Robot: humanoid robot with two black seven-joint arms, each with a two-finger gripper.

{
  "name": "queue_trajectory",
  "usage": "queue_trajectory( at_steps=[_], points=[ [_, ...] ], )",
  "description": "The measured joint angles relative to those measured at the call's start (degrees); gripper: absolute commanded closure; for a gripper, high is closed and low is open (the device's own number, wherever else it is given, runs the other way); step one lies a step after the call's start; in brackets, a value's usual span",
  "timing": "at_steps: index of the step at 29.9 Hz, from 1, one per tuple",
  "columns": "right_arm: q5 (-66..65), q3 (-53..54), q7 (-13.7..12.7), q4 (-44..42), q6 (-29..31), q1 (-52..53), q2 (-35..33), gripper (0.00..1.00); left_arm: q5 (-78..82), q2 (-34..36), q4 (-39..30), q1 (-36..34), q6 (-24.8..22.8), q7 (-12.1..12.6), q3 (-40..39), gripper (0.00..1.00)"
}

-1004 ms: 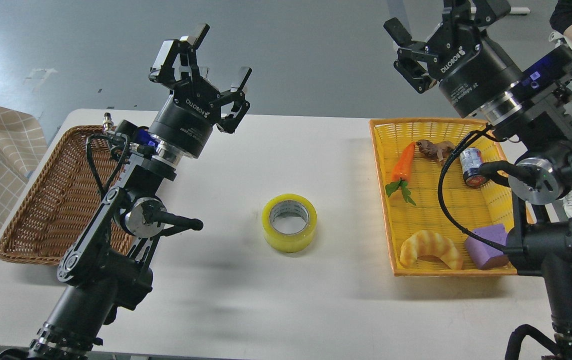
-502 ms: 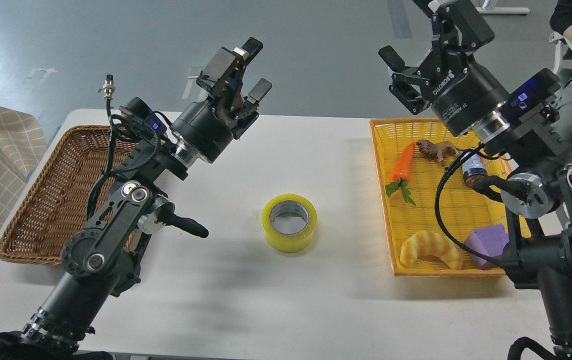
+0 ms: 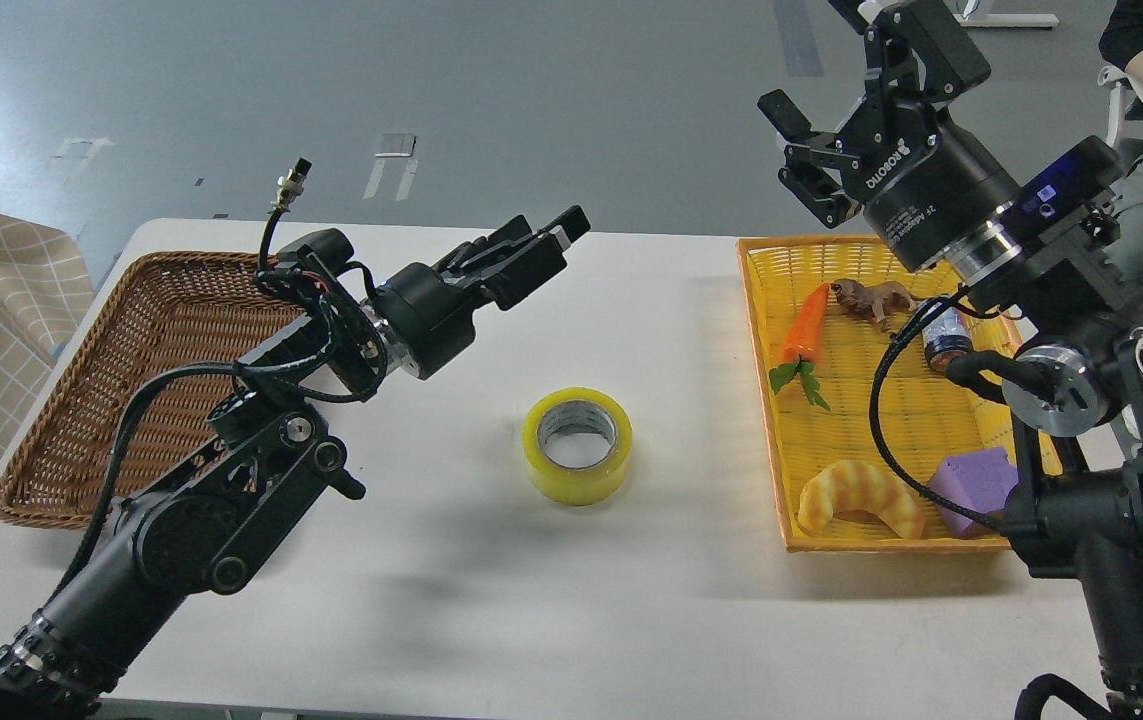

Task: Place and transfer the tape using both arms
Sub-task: 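Reach the left gripper down toward the tape roll on the table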

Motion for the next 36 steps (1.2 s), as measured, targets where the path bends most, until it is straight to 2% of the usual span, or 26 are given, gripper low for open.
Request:
queue_trajectory(
  at_steps=[3,7,18,24,31,36],
  points=[
    [0.0,-0.11,-0.17,0.02,0.01,0.6,0.0,0.0,6.99,1.8,0.23,0.28,0.97,-0.06,2.68,0.02],
    [-0.03,-0.2,-0.2,0.04,0.0,1.07,0.0,0.0,8.52,2.6,0.23,1.45,3.64,-0.03,5.1,0.02],
    [-0.06,-0.22,-0.2,1.25,0.0,1.77,0.0,0.0,8.62,3.22,0.75,3.4,4.44,0.43,12.5,0.02],
    [-0.05,-0.22,-0.29,1.81,0.05,2.0,0.0,0.0,8.62,3.21,3.72,1.63,4.44,3.19,14.48,0.02],
    [0.0,-0.33,-0.89,2.39,0.27,1.98,0.0,0.0,8.62,2.28,7.4,0.08,4.46,5.02,16.87,0.02],
    [0.02,-0.32,-0.9,2.61,0.27,1.85,0.0,0.0,8.62,2.62,8.33,-0.68,5.99,7.03,20.1,0.02]
  ],
)
